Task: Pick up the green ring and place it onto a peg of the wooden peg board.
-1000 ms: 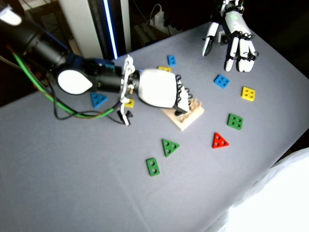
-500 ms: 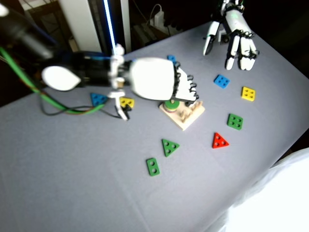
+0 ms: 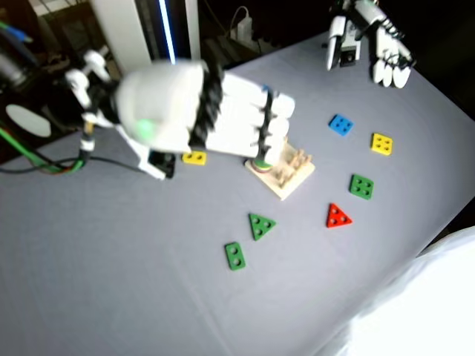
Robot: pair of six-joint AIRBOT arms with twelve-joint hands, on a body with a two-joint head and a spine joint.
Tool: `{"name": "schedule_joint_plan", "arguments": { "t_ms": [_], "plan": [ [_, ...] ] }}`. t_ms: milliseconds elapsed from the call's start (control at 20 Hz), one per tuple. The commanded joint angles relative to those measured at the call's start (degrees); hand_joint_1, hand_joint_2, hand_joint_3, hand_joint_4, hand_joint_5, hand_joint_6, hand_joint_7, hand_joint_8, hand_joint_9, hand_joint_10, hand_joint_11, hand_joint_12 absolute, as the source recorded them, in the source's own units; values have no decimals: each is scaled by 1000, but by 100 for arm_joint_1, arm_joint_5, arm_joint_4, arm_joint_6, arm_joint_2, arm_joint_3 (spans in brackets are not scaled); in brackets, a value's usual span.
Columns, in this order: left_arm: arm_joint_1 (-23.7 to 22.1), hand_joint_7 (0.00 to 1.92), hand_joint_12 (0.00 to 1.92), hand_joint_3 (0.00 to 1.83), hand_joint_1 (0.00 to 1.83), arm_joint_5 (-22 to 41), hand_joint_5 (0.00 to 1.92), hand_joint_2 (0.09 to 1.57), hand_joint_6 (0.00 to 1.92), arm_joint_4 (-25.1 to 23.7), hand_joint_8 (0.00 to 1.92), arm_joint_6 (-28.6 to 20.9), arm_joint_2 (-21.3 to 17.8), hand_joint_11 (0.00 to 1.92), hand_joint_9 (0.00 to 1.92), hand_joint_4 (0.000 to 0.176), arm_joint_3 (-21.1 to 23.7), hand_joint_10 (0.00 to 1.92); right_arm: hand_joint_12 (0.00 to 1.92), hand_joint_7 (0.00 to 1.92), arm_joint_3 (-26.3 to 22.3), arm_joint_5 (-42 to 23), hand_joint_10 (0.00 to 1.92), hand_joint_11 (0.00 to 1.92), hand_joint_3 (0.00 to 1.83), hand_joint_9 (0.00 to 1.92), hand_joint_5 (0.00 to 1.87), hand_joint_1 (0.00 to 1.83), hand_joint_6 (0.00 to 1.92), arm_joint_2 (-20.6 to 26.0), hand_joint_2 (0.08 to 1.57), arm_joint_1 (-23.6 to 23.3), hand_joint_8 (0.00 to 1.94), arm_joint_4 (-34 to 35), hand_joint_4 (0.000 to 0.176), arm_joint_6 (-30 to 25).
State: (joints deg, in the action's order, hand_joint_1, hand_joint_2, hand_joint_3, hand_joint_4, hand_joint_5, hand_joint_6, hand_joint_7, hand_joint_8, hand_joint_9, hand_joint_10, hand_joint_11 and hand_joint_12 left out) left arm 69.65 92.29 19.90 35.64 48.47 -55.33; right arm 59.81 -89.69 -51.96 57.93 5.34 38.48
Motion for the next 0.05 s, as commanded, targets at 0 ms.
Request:
{"name": "schedule_joint_plan", "arguments": {
  "t_ms": [0],
  "plan": [
    [-121,539,1009,6,245,711,117,1274,0,-202,1,-102,71,23,619,0,-25,25,131,608,-56,-1129,0,612,0,723,165,708,0,47,1281,33,0,114,9,63]
  ]
}}
